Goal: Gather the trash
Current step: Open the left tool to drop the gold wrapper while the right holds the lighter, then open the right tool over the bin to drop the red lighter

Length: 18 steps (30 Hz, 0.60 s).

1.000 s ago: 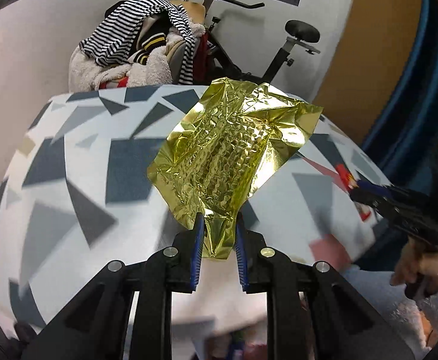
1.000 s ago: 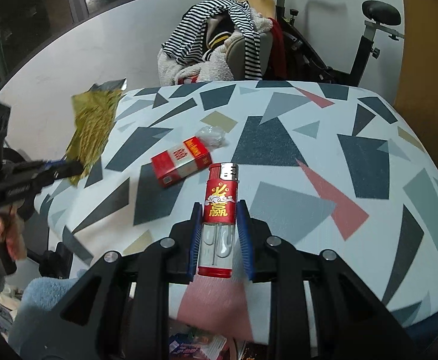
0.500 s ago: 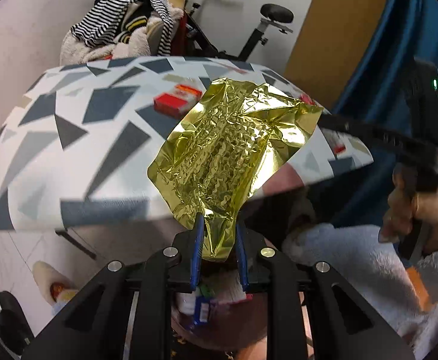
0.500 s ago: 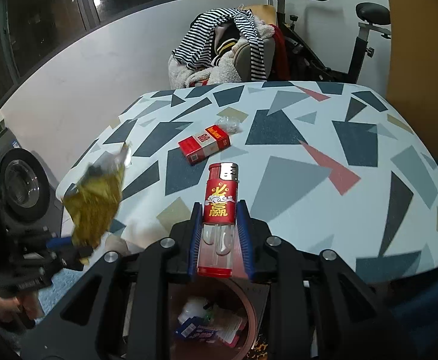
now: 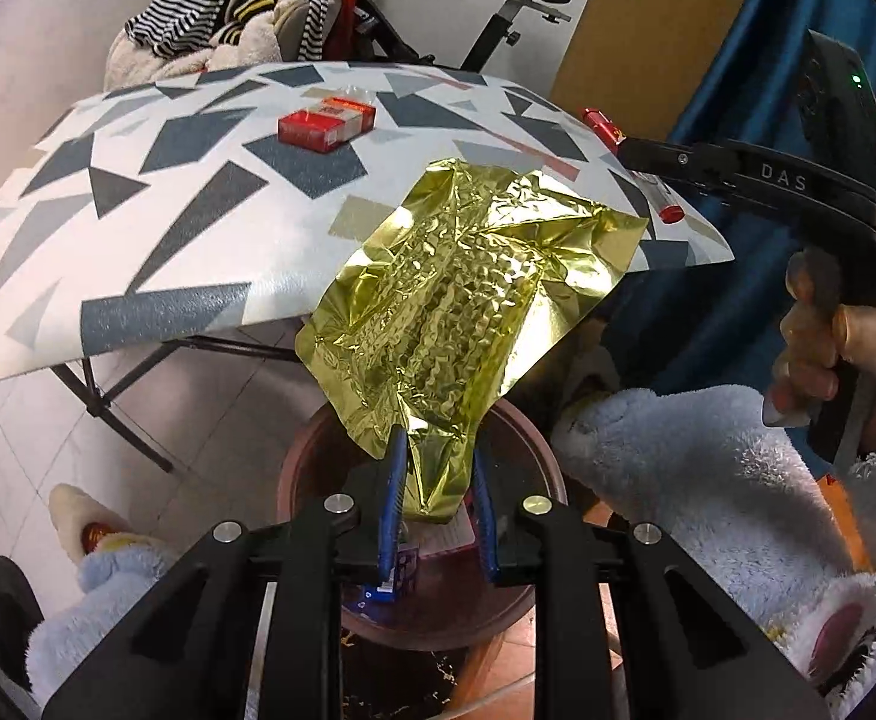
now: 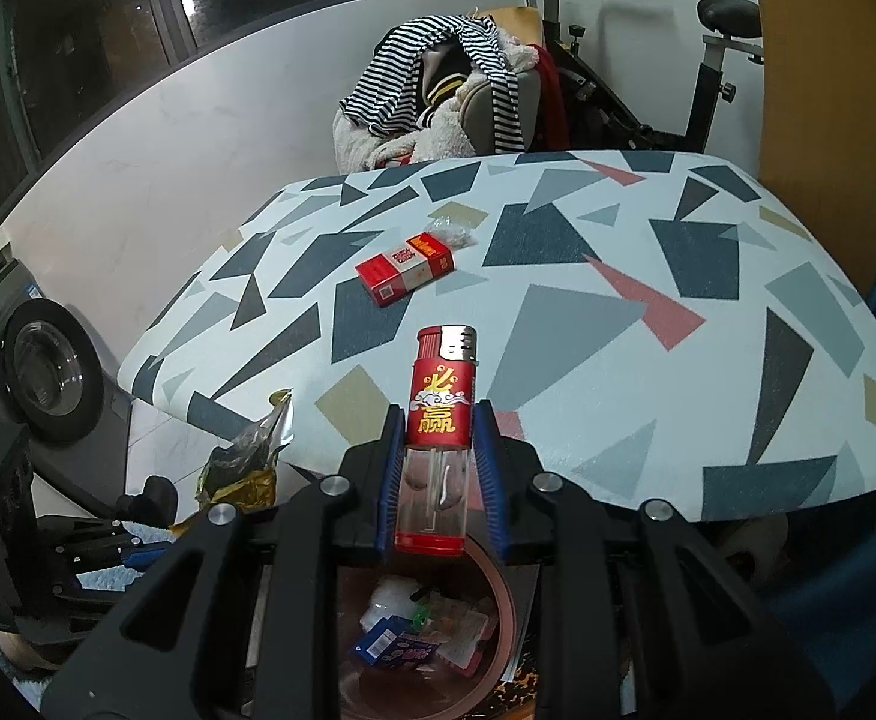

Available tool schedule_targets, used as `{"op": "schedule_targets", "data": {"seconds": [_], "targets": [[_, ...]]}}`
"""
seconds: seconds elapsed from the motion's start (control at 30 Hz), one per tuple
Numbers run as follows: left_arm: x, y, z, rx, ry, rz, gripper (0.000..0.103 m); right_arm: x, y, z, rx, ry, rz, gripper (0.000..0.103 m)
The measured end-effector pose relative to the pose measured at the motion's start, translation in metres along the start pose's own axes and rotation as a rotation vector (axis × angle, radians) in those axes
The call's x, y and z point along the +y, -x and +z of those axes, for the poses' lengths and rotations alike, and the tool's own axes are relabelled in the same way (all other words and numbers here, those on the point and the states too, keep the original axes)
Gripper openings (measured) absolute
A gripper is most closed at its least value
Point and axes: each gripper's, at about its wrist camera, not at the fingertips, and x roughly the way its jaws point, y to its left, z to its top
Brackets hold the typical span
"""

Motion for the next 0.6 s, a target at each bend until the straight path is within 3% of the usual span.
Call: {"op": "schedule_targets", "data": {"seconds": [0.03, 0.07, 0.1, 0.37, 0.6], "targets": [[0.001, -0.002, 0.001, 0.005, 0.004, -0.007, 0.029, 0.0, -0.001, -0.001, 0.002, 0.001, 0.002, 0.026], [0.001, -0.003, 0.002, 0.005, 0.005, -0.002, 0.053, 0.001, -0.002, -0.002, 0.004, 0.001, 0.003, 0.026], [0.002, -0.002, 0.003, -0.008, 0.006, 0.006, 0.069, 0.001, -0.003, -0.004, 0.009, 0.0, 0.004, 0.026], [0.011, 0.021, 0.016, -0.129, 0.054, 0.099, 0.089, 0.002, -0.014, -0.021, 0.038, -0.017, 0.013, 0.026], [0.02, 0.042, 0.022, -0.21, 0.077, 0.21, 0.095, 0.013, -0.032, -0.054, 0.089, -0.014, 0.041, 0.026]]}}
